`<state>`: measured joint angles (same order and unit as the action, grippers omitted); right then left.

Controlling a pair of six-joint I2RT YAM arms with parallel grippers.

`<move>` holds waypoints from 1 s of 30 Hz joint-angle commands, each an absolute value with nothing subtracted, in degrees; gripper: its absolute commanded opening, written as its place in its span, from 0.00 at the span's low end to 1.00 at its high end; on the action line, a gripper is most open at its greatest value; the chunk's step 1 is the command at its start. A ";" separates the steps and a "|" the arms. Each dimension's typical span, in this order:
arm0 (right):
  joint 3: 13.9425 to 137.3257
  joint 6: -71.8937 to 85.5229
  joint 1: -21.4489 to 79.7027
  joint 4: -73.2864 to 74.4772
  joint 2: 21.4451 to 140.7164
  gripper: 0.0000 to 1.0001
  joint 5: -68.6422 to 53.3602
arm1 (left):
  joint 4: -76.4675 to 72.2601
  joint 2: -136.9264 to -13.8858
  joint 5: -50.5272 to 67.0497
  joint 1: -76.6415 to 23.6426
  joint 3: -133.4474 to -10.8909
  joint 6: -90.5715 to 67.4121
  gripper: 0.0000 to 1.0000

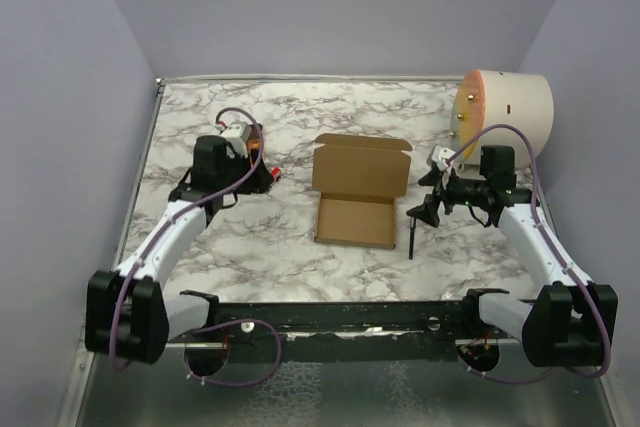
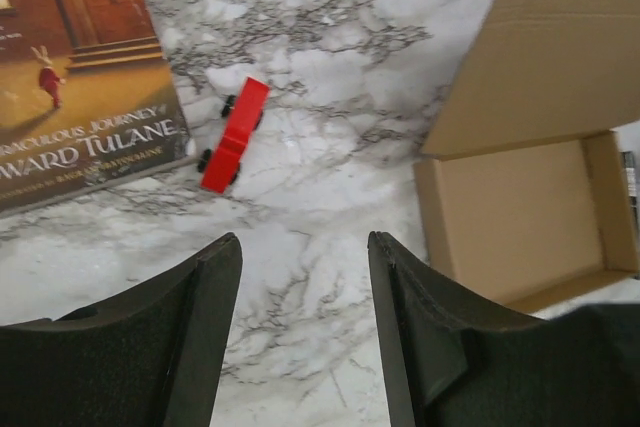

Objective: Fold the paper box

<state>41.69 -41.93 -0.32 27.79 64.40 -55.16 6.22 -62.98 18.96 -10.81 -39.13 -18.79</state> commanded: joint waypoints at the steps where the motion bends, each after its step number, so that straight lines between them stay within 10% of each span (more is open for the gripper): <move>1: 41.55 -43.87 -0.79 29.68 64.94 0.88 -54.84 | 17.44 -73.88 11.19 -10.55 -49.70 -8.37 0.55; 30: 41.07 -45.88 -0.86 29.80 66.88 0.87 -54.59 | 25.20 -103.57 -4.24 -21.36 -69.66 6.24 0.40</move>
